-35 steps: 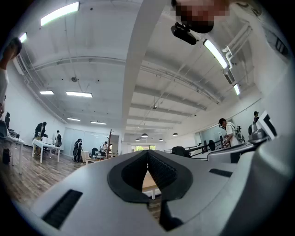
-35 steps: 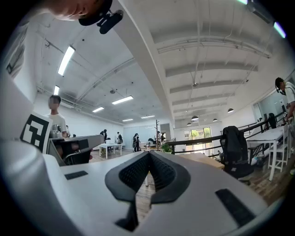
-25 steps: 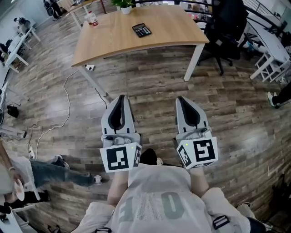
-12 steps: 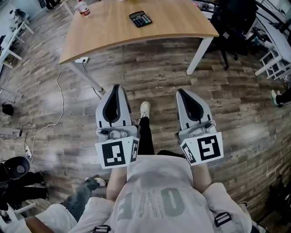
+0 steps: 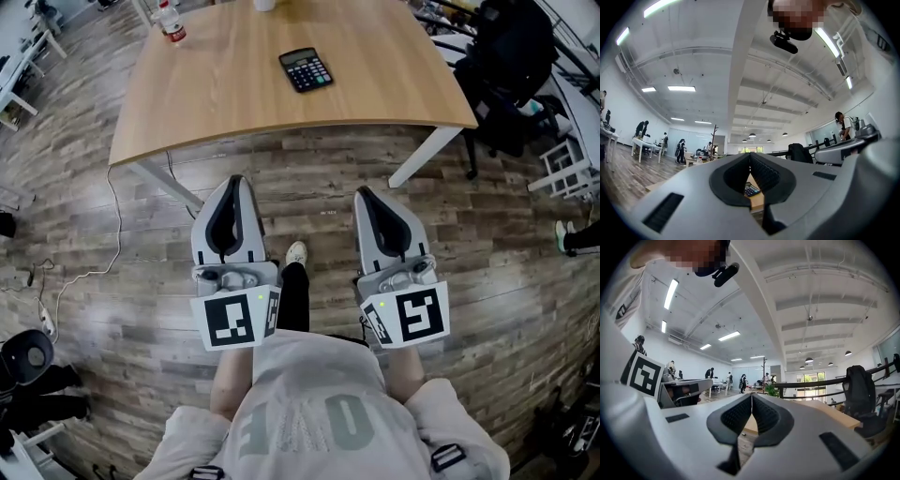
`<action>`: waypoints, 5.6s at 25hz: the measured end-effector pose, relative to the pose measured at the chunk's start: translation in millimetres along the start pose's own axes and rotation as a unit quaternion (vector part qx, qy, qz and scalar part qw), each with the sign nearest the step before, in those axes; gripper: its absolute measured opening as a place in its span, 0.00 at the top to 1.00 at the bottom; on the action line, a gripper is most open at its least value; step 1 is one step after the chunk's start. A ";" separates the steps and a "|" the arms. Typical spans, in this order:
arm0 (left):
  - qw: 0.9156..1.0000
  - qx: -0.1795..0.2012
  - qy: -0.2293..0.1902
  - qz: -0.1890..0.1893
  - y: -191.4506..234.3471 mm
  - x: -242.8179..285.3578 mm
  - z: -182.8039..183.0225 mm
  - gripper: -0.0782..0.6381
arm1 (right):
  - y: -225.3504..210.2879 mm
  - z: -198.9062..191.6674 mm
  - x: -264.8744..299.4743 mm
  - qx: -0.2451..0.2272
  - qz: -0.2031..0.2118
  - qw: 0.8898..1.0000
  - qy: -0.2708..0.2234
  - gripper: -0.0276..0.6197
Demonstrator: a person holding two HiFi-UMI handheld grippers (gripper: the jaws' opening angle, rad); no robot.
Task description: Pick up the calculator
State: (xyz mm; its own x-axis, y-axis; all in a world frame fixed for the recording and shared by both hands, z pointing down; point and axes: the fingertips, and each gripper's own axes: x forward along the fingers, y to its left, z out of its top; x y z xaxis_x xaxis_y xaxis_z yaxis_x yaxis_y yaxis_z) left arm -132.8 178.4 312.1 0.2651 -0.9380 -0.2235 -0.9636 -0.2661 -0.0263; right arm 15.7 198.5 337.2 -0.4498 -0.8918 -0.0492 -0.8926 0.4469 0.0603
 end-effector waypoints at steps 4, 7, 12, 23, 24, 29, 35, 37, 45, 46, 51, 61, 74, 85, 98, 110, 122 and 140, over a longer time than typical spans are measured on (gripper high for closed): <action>1.000 0.000 0.009 0.004 18.0 45.4 -7.4 0.88 | -15.2 2.8 46.9 0.010 0.009 1.000 0.002 0.93; 1.000 -0.002 0.012 -0.003 23.7 84.3 -8.4 0.88 | -36.2 8.4 79.0 0.006 0.004 1.000 0.008 0.93; 1.000 -0.004 -0.004 -0.004 52.0 158.1 5.1 0.88 | -67.1 29.2 142.8 0.002 -0.005 1.000 0.006 0.93; 1.000 -0.016 -0.004 -0.004 92.1 265.7 9.1 0.88 | -112.7 55.8 233.7 -0.015 -0.020 1.000 0.018 0.93; 1.000 -0.017 -0.002 -0.005 92.4 271.0 8.0 0.88 | -116.9 56.6 237.4 -0.015 -0.022 0.999 0.018 0.93; 1.000 -0.017 -0.001 0.000 92.5 296.8 3.6 0.88 | -138.8 54.0 260.7 -0.011 -0.019 1.000 0.016 0.93; 1.000 -0.011 0.002 0.015 91.6 343.3 -8.1 0.88 | -173.2 48.1 303.3 -0.006 0.003 1.000 0.009 0.93; 1.000 -0.007 0.003 0.018 87.5 364.1 -12.7 0.88 | -190.1 47.9 317.6 -0.003 0.011 1.000 0.004 0.93; 0.999 0.009 -0.005 0.045 76.6 442.5 -12.3 0.88 | -250.9 46.2 374.2 0.018 0.052 0.998 -0.002 0.93; 0.999 0.009 -0.005 0.049 77.2 449.6 -12.0 0.88 | -255.8 45.3 379.8 0.022 0.057 0.998 -0.001 0.93; 0.997 0.009 -0.011 0.069 84.1 472.9 -11.3 0.88 | -272.0 40.8 402.6 0.034 0.079 0.996 0.000 0.93; 0.999 0.001 0.016 0.031 91.4 509.2 -18.3 0.88 | -280.6 39.8 429.4 0.046 0.077 0.996 0.014 0.93; 0.896 -0.045 0.335 -0.288 51.9 526.0 -192.0 0.48 | -277.4 -4.3 433.9 0.101 0.070 0.990 0.072 0.93; 0.596 -0.088 0.610 -0.515 18.8 462.5 -333.5 0.48 | -299.4 -36.9 431.8 0.152 0.045 0.981 0.109 0.93; 0.375 -0.183 0.696 -0.585 -1.0 417.2 -351.2 0.48 | -308.7 -67.3 450.1 0.187 0.044 0.971 0.140 0.93; 0.331 -0.160 0.733 -0.572 2.0 403.7 -368.8 0.60 | -298.6 -87.5 470.7 0.195 0.077 0.964 0.162 0.93; 0.376 -0.061 0.763 -0.522 3.6 401.9 -376.4 0.72 | -293.0 -83.6 471.3 0.177 0.095 0.967 0.159 0.93; 0.585 -0.060 0.674 -0.447 8.1 459.0 -301.1 0.73 | -282.2 -35.8 434.7 0.048 0.091 0.987 0.123 0.93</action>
State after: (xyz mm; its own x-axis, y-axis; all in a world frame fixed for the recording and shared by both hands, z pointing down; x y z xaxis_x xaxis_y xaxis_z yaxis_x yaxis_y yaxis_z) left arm -8.4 -321.2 502.7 0.5255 0.2874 0.8008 -0.4311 -0.7215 0.5418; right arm 73.2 -317.9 334.4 -0.5917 -0.7813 0.1987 -0.8023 0.5949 -0.0501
